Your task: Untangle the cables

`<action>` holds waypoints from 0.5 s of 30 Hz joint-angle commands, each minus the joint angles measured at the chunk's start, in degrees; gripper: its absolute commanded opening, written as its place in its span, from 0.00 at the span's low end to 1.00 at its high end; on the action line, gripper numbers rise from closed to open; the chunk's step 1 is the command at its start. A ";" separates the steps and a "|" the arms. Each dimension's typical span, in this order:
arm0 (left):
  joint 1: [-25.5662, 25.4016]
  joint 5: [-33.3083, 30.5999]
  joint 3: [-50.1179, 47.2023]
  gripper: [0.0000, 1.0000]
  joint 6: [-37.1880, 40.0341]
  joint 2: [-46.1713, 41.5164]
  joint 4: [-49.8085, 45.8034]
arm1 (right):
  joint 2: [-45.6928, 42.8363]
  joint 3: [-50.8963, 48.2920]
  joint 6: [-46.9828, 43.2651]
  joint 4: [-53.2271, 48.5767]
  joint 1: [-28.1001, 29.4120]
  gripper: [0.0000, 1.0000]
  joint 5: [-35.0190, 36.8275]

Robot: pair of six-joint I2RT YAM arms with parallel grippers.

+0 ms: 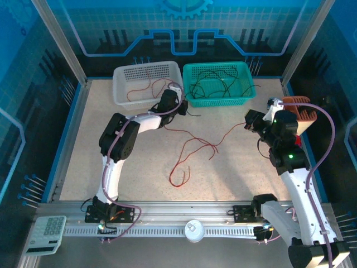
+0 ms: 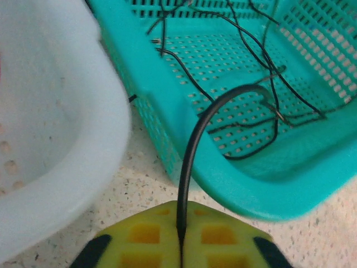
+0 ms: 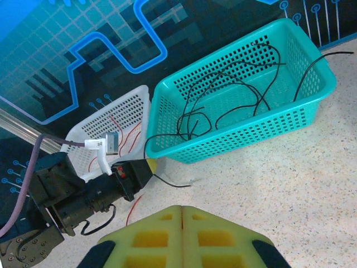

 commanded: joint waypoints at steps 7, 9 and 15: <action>-0.64 8.70 -1.37 0.00 -1.40 -13.57 -1.71 | -0.43 1.08 -0.10 0.84 1.13 0.00 -0.98; -0.65 10.12 2.17 0.00 -2.41 -13.50 -2.83 | -0.12 1.08 -0.09 1.00 1.18 0.00 -1.22; -0.78 11.37 18.86 0.00 -7.33 -5.24 -3.66 | 0.06 0.91 0.08 0.94 1.26 0.00 -1.68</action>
